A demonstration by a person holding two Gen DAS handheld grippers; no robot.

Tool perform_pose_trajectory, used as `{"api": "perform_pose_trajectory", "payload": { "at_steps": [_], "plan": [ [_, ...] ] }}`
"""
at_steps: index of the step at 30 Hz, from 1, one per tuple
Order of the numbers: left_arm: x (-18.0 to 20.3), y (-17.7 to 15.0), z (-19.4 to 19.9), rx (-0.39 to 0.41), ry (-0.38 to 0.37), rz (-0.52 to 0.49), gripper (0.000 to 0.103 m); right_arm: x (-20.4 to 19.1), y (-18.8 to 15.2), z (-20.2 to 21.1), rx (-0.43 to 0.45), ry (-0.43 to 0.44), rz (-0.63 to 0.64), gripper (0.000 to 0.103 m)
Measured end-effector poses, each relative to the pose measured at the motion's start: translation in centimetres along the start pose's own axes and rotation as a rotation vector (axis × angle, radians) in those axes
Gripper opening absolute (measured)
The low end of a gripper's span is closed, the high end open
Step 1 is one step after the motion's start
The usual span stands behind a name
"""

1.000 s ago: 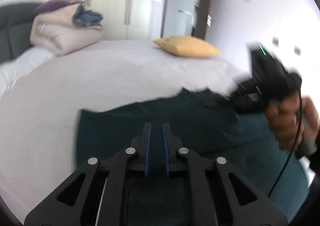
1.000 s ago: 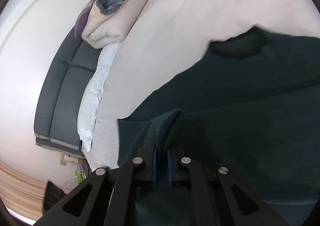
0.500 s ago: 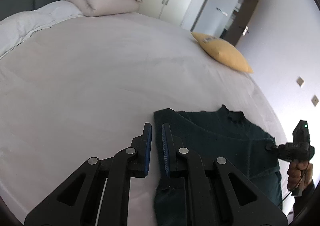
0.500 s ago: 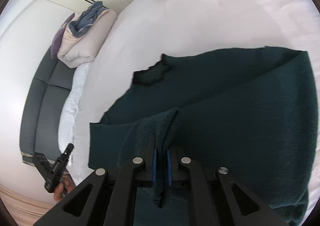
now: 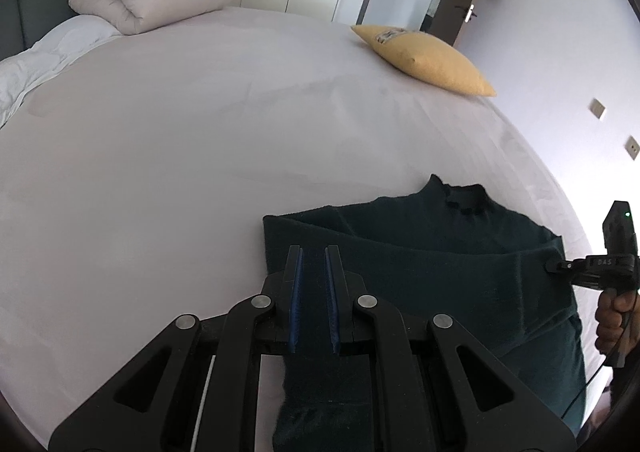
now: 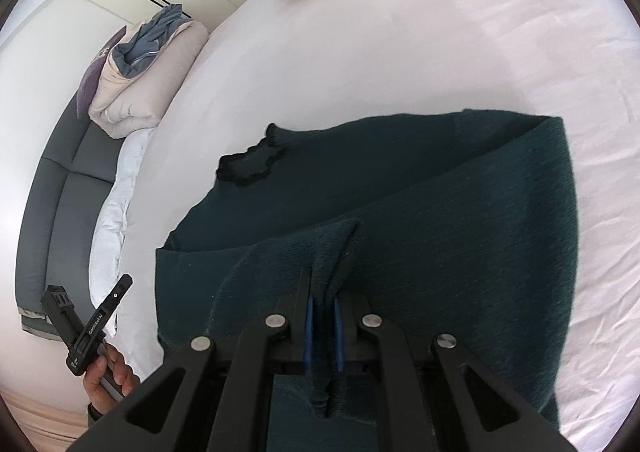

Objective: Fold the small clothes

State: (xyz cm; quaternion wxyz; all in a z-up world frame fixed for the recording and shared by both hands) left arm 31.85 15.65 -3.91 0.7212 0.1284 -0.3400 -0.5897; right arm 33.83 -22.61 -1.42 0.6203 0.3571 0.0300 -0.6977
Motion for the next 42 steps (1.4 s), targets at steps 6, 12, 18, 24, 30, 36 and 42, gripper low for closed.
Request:
{"api": "perform_pose_trajectory", "payload": {
  "at_steps": [6,12,18,24,30,36,42],
  "plan": [
    [-0.2,-0.4,-1.2,-0.019,0.009,0.006,0.010,0.5,0.2,-0.4,-0.009,-0.028,0.006,0.010],
    [0.8,-0.5,-2.2,-0.024,-0.003,-0.006,0.010,0.8,0.2,-0.4,-0.016,-0.039,0.010,0.010],
    [1.6,-0.8,-2.4,-0.028,-0.014,-0.025,0.010,1.1,0.1,-0.1,-0.025,-0.053,0.016,0.010],
    [0.7,-0.3,-2.0,-0.017,-0.011,-0.004,0.010,1.5,0.1,-0.1,-0.028,-0.053,0.014,0.009],
    [0.5,0.3,-2.0,-0.033,-0.018,-0.018,0.010,1.5,0.0,-0.2,-0.027,-0.054,0.013,0.010],
    [0.8,0.0,-3.3,-0.067,-0.018,-0.042,0.010,1.5,-0.1,-0.2,-0.029,-0.054,0.012,0.009],
    [0.9,-0.4,-5.4,-0.110,-0.005,-0.066,0.010,1.8,0.0,-0.2,-0.031,-0.050,0.010,0.008]
  ]
}}
Point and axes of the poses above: each gripper's, at about its wrist camera, not at the fingertips, and z roughly against the way its jaws point, x to its right, y to its top, the point moved 1 cm from there along -z, roughly the way its jaws point, and after that the axes turned 10 degrees about z, right-handed, at the moved point
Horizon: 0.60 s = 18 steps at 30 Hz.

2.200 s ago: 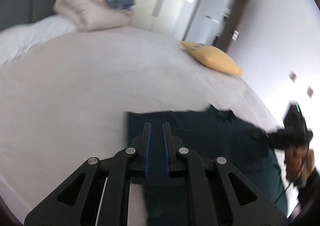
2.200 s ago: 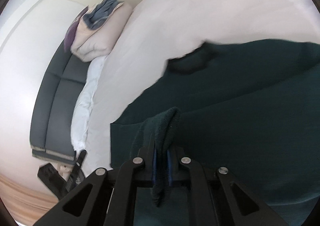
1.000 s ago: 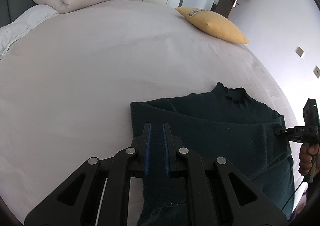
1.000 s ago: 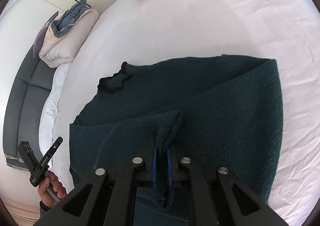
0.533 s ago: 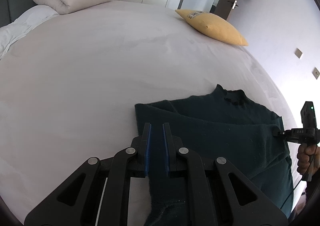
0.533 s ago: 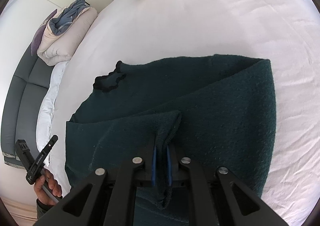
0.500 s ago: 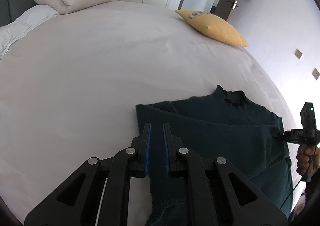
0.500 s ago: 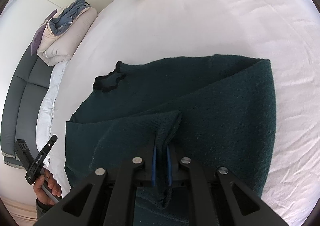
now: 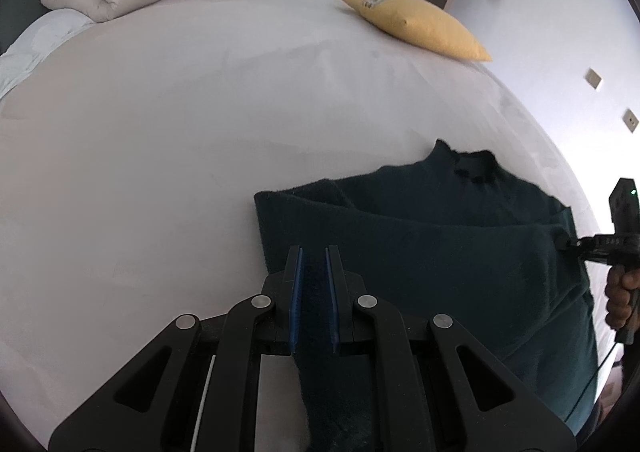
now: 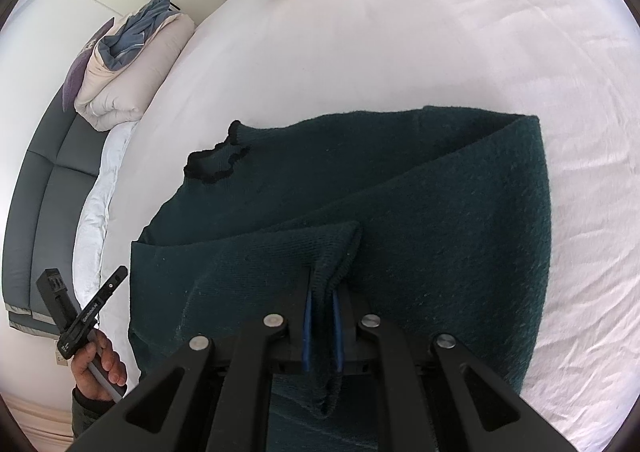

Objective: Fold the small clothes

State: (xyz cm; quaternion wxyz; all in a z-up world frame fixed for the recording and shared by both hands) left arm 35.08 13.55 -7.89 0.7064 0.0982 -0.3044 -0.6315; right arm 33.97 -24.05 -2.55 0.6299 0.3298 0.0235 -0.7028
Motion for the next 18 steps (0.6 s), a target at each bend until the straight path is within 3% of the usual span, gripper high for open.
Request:
{"api": "perform_pose_trajectory", "payload": {
  "at_steps": [18],
  "plan": [
    [1.3,0.8,-2.9,-0.005,-0.006,-0.043,0.010,0.2,0.1,0.0,-0.017,-0.011,0.016,0.007]
  ]
}}
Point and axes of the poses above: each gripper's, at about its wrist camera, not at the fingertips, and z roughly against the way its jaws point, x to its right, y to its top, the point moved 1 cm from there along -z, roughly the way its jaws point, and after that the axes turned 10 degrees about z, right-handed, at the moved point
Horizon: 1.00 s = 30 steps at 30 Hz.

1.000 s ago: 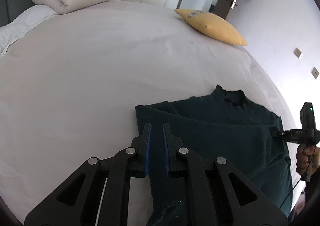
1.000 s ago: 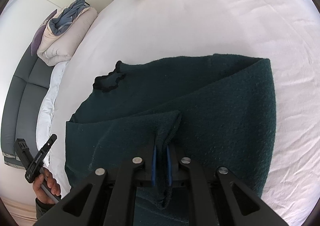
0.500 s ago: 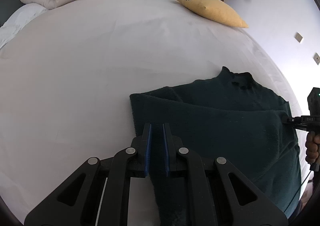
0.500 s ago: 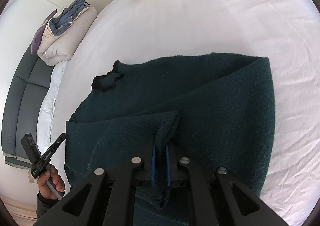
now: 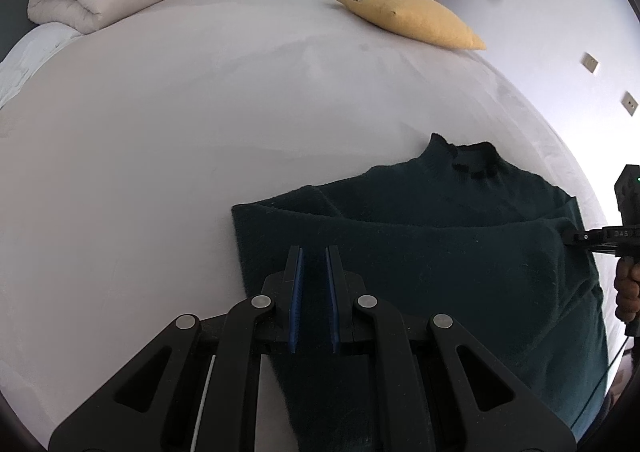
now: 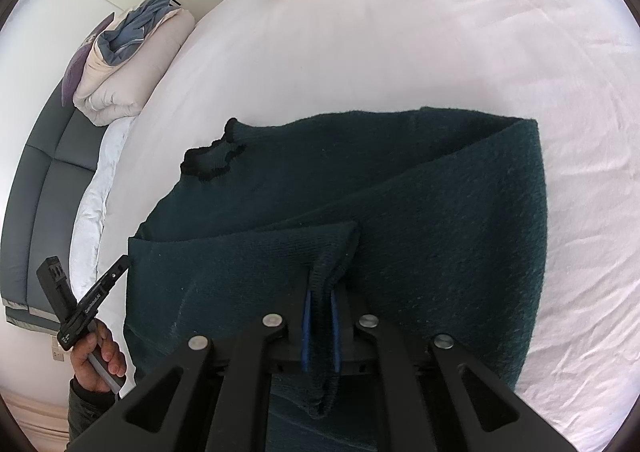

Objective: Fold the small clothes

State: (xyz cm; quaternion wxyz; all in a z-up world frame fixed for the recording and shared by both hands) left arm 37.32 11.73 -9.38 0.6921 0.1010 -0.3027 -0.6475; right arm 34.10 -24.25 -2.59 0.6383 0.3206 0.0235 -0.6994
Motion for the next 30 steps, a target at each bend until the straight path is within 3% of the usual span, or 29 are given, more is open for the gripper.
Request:
{"api": "perform_pose_trajectory", "payload": {
  "at_steps": [7,10,21,30],
  "plan": [
    [0.1,-1.0,-2.1,-0.035,0.015,-0.005,0.010,0.2,0.3,-0.3,-0.013,0.001,-0.006,0.007],
    [-0.9,-1.4,-2.3,-0.020,-0.037,0.035,0.010,0.6,0.2,-0.6,-0.010,0.014,-0.012,0.006],
    [-2.2,-6.0,0.8,-0.011,-0.140,0.076,0.010,2.0,-0.4,-0.6,0.025,0.087,-0.080,0.006],
    [-3.3,-9.7,3.7,-0.028,-0.151,0.107,0.010,2.2,-1.2,0.0,0.045,0.119,-0.127,0.012]
  ]
}}
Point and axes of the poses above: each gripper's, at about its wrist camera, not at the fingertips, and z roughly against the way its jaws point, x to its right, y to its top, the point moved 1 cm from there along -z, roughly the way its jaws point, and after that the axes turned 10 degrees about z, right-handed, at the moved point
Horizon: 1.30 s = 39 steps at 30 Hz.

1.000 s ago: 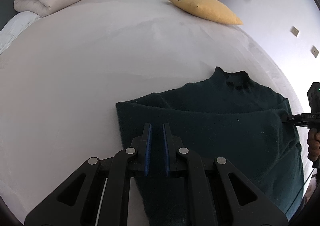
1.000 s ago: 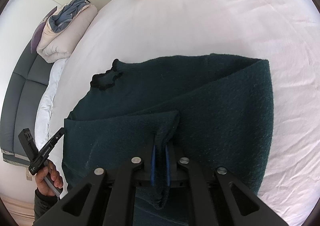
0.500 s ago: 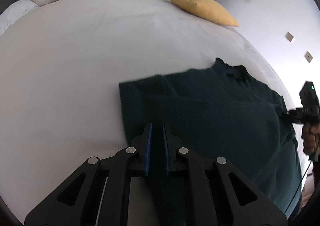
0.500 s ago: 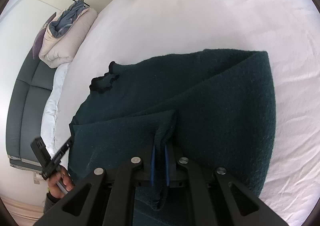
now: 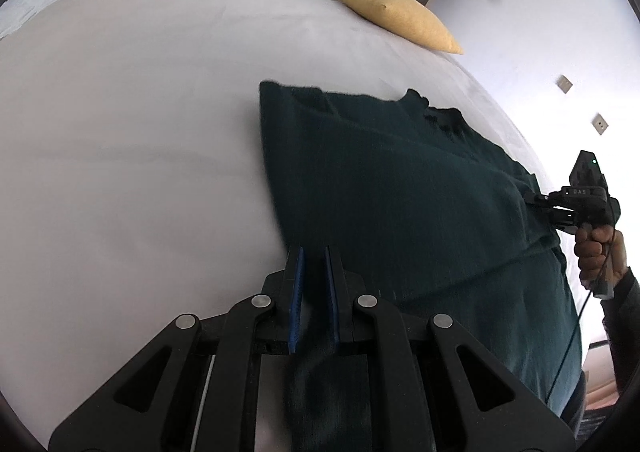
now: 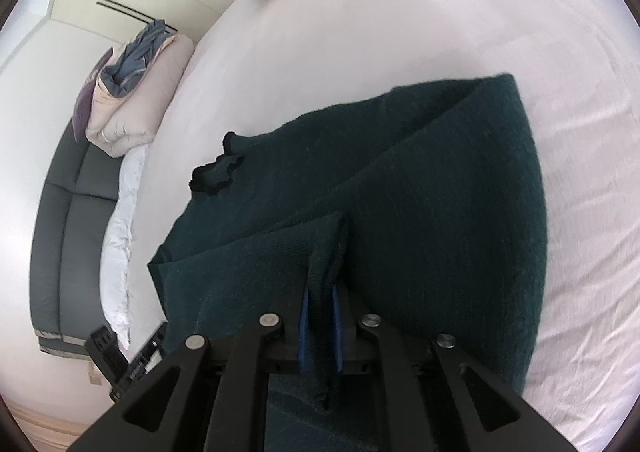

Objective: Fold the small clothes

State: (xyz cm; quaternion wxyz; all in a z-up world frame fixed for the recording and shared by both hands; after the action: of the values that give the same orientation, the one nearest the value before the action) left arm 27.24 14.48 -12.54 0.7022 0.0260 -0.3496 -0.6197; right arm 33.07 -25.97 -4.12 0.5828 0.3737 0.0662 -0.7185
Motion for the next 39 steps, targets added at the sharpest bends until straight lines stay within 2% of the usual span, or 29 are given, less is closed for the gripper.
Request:
{"api": "perform_pose_trajectory", "payload": {
  "at_steps": [1,5,7,10,11,12,13,14,15,20,27,31,39],
  "plan": [
    [-0.2,-0.7,0.6,-0.006,-0.008,0.010,0.010,0.0,-0.3,0.3,0.005,0.005,-0.008,0.015],
    [0.2,-3.0,3.0,-0.005,-0.019,0.030,0.011,0.1,-2.0,2.6,0.045,0.030,-0.041,0.046],
    [0.7,-4.7,4.5,-0.007,-0.001,0.024,0.010,-0.1,-3.3,4.4,0.080,0.021,-0.048,0.059],
    [1.1,-7.7,6.5,-0.028,-0.015,0.034,0.014,-0.2,-6.2,7.6,0.135,0.047,-0.061,0.061],
    [1.1,-8.6,6.9,-0.036,-0.014,0.041,0.026,-0.4,-7.1,8.5,0.150,0.054,-0.060,0.063],
    [1.0,-9.7,7.6,-0.042,-0.022,0.052,0.047,-0.5,-8.3,9.6,0.164,0.055,-0.056,0.065],
    [1.0,-10.7,8.3,-0.039,-0.044,0.064,0.061,-0.7,-9.8,10.6,0.177,0.054,-0.046,0.067],
    [1.0,-11.4,9.1,-0.028,-0.049,0.076,0.083,-0.9,-11.2,11.5,0.183,0.053,-0.034,0.067],
    [0.9,-12.5,10.1,-0.012,-0.046,0.094,0.087,-1.1,-12.3,12.1,0.183,0.047,-0.022,0.068],
    [-0.1,-15.7,13.0,-0.042,-0.078,0.173,0.087,-1.1,-18.5,15.0,0.176,-0.008,0.028,0.068],
    [-0.8,-19.7,15.4,-0.123,-0.083,0.175,0.087,1.3,-25.0,17.8,0.159,-0.042,-0.003,0.068],
    [-1.2,-20.9,16.0,-0.158,-0.097,0.175,0.087,2.7,-27.3,18.6,0.143,-0.063,-0.028,0.068],
    [-2.0,-22.8,16.4,-0.237,-0.174,0.205,0.087,2.7,-29.1,18.1,0.101,-0.025,-0.023,0.068]
  ]
}}
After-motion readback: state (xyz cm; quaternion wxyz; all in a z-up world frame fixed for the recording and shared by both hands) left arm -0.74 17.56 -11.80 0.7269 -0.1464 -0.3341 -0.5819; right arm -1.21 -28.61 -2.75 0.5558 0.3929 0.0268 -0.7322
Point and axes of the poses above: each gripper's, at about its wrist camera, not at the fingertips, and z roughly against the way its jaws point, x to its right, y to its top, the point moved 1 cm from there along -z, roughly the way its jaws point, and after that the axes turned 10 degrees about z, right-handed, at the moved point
